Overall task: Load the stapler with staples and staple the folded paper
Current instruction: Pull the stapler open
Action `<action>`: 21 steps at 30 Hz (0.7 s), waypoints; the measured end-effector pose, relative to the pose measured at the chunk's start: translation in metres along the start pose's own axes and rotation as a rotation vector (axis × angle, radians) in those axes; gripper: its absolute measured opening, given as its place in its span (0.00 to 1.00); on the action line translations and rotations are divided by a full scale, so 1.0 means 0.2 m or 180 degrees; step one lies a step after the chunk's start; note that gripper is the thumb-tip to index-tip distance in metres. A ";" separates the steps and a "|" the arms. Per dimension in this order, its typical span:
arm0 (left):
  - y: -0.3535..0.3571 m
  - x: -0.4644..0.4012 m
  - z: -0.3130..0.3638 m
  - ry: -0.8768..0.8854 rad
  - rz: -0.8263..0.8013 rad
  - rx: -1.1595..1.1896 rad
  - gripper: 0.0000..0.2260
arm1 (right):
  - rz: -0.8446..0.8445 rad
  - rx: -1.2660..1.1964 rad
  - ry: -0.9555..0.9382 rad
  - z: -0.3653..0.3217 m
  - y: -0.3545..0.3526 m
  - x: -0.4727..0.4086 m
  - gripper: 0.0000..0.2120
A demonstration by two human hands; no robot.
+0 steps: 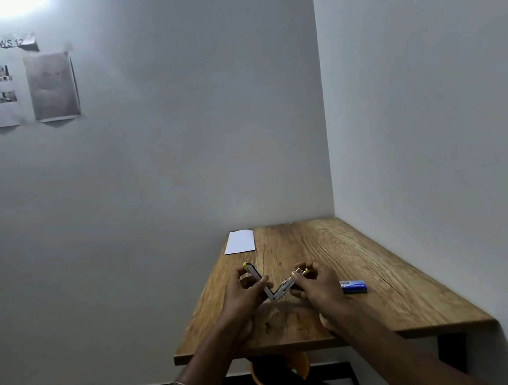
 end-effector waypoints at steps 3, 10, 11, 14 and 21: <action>-0.02 0.00 0.02 0.0215 0.0031 -0.0458 0.15 | -0.0264 0.0647 -0.0228 -0.02 -0.03 0.00 0.05; -0.15 0.02 0.06 0.0638 0.0255 -0.1643 0.16 | -0.0495 0.1845 -0.0592 -0.05 -0.08 -0.01 0.08; -0.17 0.02 0.07 0.0756 0.0343 -0.1897 0.14 | -0.0508 0.1964 -0.0640 -0.05 -0.08 0.00 0.08; -0.23 0.01 0.07 0.0848 0.0511 -0.2281 0.09 | -0.0573 0.2288 -0.0773 -0.06 -0.07 -0.01 0.07; -0.26 0.00 0.06 0.0748 0.0518 -0.2700 0.08 | -0.0678 0.2576 -0.0766 -0.06 -0.09 -0.03 0.07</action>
Point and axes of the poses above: each hand's wrist, its own x-axis away from the middle knuckle, its own y-axis out of the palm, z = x × y, the point moved 3 cm from there along -x, towards the middle knuckle, and after that the axes turned 5 degrees about -y, right-handed, at the moved point
